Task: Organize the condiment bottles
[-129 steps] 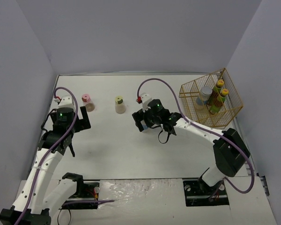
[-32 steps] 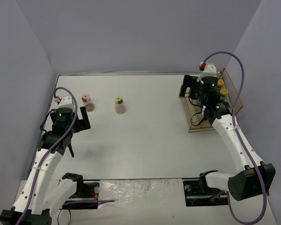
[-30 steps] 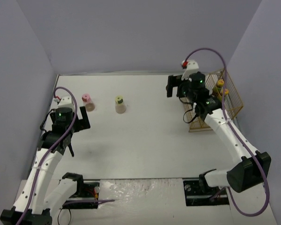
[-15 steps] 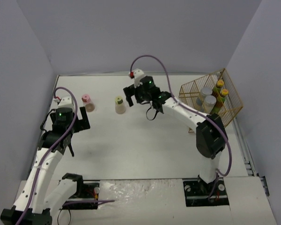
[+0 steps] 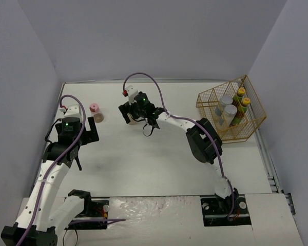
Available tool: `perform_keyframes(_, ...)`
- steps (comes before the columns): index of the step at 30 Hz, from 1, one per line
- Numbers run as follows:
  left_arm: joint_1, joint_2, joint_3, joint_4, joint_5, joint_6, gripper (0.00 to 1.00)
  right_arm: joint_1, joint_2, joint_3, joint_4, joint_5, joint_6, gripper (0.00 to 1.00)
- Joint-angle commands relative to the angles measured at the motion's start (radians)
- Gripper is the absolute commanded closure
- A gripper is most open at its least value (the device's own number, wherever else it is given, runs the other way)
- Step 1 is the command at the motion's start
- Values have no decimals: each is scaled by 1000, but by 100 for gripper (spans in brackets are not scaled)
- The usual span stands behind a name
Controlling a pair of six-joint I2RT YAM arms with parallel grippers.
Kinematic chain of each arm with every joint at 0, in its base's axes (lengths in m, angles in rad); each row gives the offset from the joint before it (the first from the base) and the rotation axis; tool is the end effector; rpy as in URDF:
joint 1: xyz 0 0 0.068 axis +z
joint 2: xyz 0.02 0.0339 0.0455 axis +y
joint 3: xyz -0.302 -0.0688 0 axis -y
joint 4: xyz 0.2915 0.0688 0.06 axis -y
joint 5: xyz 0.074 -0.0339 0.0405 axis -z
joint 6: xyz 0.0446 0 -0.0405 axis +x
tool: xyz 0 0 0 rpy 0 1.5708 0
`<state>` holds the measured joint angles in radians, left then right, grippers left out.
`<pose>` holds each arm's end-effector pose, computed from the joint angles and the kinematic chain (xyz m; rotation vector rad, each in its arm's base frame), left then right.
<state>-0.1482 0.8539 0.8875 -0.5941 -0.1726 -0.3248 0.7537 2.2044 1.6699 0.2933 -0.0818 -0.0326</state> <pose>0.2096 -0.0235 0.3482 -0.2881 2.1039 -0.0964 0.4315 0.4100 0.2317 -0.7633 1.6856 0.5822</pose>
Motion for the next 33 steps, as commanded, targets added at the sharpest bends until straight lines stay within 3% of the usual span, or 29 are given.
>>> perform_keyframes(1, 9, 7, 16, 43, 1, -2, 3, 10, 18, 77, 128, 36, -23, 9)
perform_keyframes(7, 9, 7, 16, 43, 4, -3, 3, 10, 30, 79, 139, 37, -32, 32)
perform_keyframes(14, 9, 10, 15, 43, 16, -3, 3, 9, -19, 28, 157, 59, -47, 81)
perform_keyframes(18, 9, 10, 14, 44, 18, -4, 3, 6, -121, -34, 129, 113, -53, 98)
perform_keyframes(27, 9, 10, 14, 46, 31, -5, 3, -107, -478, -289, 56, 245, 30, 100)
perform_keyframes(33, 10, 17, 17, 45, 40, -7, 3, -260, -683, -427, -18, 360, 57, 100)
